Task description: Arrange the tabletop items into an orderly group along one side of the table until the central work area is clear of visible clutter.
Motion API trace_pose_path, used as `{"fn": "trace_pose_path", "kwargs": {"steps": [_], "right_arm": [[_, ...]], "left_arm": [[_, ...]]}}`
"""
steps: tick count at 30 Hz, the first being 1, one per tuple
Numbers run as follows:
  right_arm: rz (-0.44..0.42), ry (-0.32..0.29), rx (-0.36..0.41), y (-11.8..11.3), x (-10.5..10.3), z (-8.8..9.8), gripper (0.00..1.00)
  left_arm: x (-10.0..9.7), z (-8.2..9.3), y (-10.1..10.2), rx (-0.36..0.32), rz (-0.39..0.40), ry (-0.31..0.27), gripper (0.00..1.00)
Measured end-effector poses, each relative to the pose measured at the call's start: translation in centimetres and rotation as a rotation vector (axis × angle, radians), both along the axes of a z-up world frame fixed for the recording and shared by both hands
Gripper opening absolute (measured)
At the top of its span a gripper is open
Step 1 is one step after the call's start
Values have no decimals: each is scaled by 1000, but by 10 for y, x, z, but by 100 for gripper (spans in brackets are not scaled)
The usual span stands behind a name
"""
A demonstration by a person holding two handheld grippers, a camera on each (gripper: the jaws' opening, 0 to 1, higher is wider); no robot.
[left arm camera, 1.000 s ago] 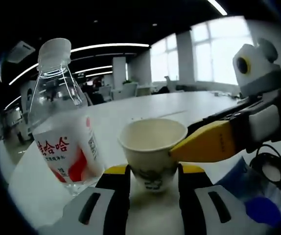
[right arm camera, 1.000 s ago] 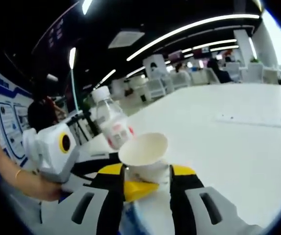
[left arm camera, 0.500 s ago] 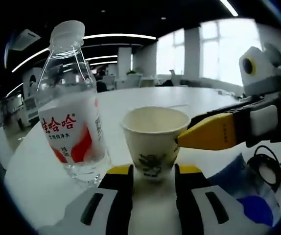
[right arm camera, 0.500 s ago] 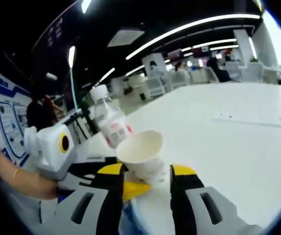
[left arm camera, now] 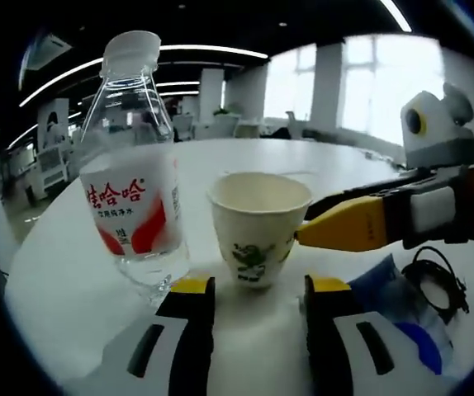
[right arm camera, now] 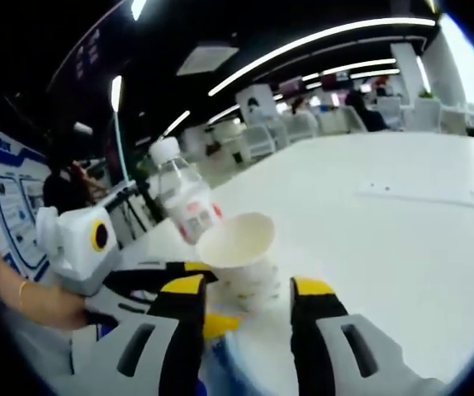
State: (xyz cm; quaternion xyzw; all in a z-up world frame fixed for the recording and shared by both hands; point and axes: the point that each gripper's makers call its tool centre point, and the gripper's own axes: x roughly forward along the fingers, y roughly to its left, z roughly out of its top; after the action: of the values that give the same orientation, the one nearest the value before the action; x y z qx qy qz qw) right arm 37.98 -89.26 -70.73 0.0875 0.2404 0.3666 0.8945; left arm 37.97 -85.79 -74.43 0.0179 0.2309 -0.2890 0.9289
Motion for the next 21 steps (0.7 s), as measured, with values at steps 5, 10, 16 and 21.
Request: {"fn": "trace_pose_path", "kwargs": {"steps": [5,10,16,21], "right_arm": [[7,-10,-11,-3,-5,7,41],[1,-16,-30,-8,-10,14,51],[-4,-10,-67,-18,-18,17,57],[0,-2,-72,-25,-26,23,59]], "left_arm": [[-11,6,4,2,-10,21,50],[-18,17,7,-17,-5,38,59],[-29,35,10,-15,-13,17,66],[-40,48,13,-28,-17,15,76]]}}
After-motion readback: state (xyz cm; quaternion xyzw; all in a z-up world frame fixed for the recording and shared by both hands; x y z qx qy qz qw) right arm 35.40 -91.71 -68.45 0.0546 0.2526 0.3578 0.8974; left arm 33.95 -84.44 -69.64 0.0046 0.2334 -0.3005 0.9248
